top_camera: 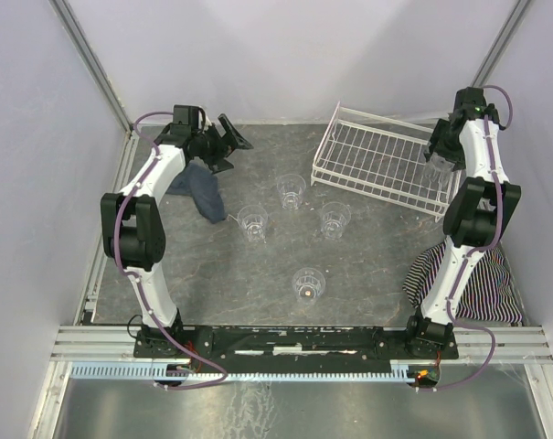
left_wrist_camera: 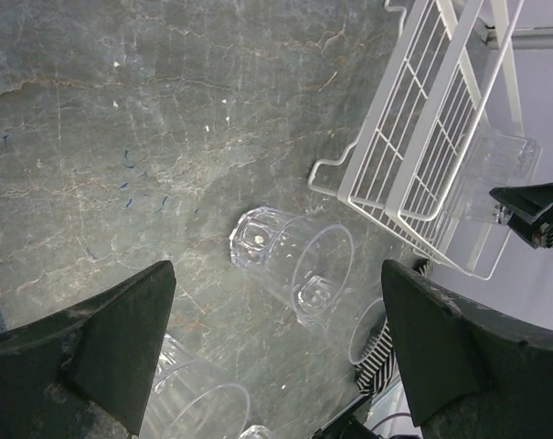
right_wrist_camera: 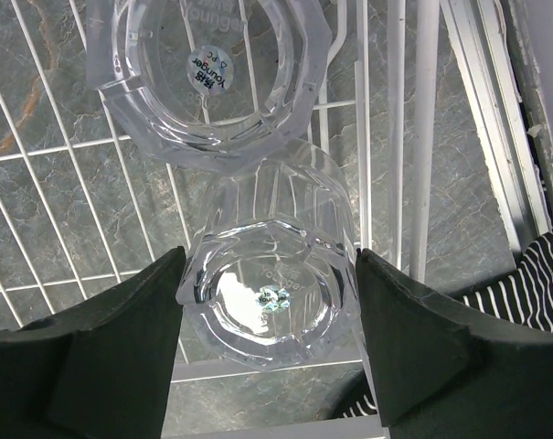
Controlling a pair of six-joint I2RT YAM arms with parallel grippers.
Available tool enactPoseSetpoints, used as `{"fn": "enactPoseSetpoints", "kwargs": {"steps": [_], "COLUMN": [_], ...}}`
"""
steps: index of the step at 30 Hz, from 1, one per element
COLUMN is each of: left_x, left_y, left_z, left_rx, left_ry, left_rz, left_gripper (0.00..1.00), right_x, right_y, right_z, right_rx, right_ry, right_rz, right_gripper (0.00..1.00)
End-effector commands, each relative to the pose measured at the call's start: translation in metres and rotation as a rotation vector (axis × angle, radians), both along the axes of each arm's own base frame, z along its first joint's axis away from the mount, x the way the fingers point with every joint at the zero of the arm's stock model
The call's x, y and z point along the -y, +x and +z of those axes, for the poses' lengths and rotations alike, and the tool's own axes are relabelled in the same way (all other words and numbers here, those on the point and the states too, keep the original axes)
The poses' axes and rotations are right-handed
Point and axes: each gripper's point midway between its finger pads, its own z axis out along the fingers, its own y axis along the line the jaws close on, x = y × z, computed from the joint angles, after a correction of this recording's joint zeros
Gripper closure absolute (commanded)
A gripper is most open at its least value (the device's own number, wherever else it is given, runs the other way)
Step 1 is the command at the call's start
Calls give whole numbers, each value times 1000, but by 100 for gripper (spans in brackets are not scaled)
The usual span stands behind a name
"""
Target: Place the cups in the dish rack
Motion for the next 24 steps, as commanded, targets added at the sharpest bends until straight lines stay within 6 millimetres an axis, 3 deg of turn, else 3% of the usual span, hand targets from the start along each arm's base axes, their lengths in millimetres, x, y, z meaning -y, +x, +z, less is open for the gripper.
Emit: {"fn": "enactPoseSetpoints", "kwargs": {"steps": [1,4,8,12,20,24], "left_x": [-3,-3,10,26,38,56], "left_y": [-4,-10,-21,-28,-33,-34], "left_z": [16,9,-6,-13,-27,-32], "left_rx": [88,82,66,65,55,62], "left_ry": [39,102,186,223,338,362], "left_rz": [-50,-89,-157,-202,-249,-285], "left_gripper": [1,1,1,1,3,6], "right_x": [3,2,3,3,1,3], "right_y": [5,3,-1,-5,-18,-29], "right_z": [35,41,50,60,92,109], "right_rx": [83,95,106,124,186,217], "right_ry": [-35,-40,-51,-60,-79,-96], "right_rz": [-5,-5,-10,-13,-29,-42], "right_gripper": [22,17,12,12,12,12]}}
